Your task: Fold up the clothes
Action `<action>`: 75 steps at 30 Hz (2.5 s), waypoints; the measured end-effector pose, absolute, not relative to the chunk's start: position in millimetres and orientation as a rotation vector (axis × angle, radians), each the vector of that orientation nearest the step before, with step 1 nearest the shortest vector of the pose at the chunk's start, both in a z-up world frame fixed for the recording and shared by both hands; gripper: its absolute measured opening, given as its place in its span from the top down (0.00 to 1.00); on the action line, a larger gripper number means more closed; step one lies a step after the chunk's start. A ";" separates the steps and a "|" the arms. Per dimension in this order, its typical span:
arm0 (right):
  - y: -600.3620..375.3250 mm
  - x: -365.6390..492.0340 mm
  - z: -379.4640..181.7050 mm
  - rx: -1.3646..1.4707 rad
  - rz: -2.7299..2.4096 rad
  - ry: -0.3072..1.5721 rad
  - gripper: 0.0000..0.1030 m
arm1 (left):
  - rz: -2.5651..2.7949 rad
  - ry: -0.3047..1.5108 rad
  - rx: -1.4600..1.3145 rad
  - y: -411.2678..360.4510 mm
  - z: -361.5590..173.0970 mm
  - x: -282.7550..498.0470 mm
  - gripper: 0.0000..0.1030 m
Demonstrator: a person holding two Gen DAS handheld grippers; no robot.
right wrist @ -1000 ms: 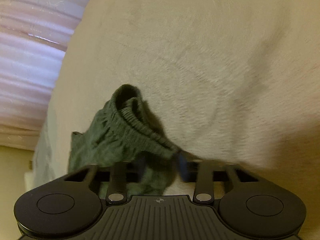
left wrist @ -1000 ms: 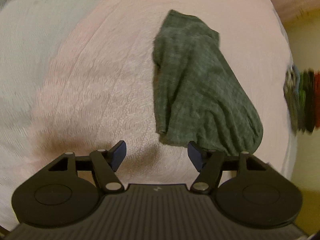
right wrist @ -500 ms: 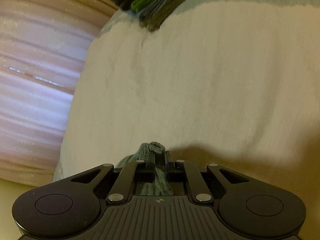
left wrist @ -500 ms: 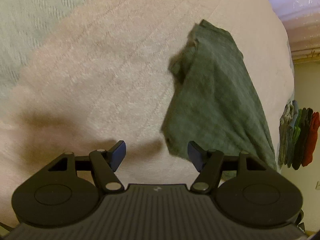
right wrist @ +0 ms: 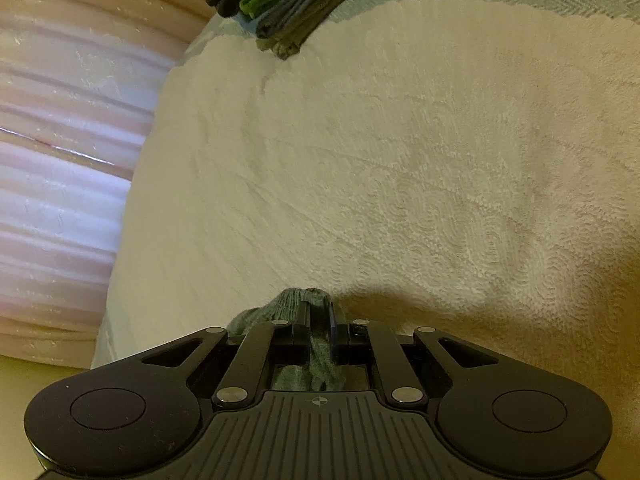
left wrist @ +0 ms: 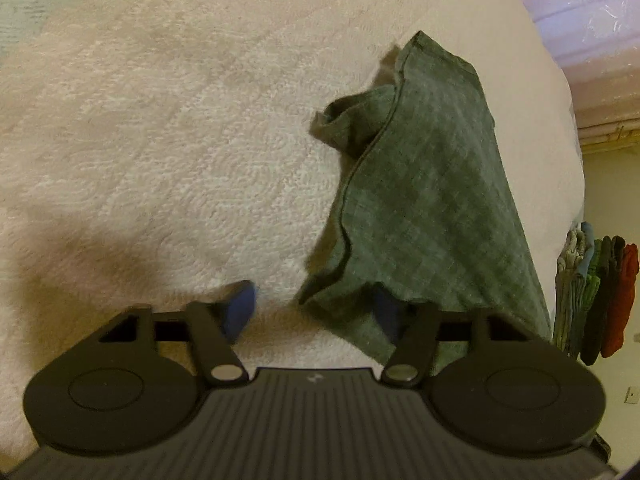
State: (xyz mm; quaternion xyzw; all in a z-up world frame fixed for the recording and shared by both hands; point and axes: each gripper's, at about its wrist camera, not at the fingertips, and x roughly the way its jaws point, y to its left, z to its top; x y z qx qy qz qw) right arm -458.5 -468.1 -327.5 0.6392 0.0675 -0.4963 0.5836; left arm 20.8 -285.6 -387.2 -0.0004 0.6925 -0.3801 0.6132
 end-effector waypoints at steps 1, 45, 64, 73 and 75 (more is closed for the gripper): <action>-468.8 -460.3 -327.0 1.495 -1.152 0.162 0.94 | -0.880 1.599 -0.010 -287.1 -385.1 21.0 0.96; -444.9 -434.3 -218.9 1.328 -0.955 0.432 0.93 | -1.277 1.202 0.171 -255.7 -192.4 38.2 0.98; -389.7 -435.2 -351.9 1.282 -0.946 0.708 0.25 | -0.992 1.368 0.350 -206.1 -342.8 40.9 0.72; -383.7 -418.5 -386.5 1.315 -0.909 0.628 0.60 | -0.941 1.435 0.340 -209.3 -387.6 38.8 0.97; -385.5 -411.3 -391.0 1.320 -0.907 0.626 0.88 | -0.948 1.420 0.349 -209.9 -387.1 40.1 1.00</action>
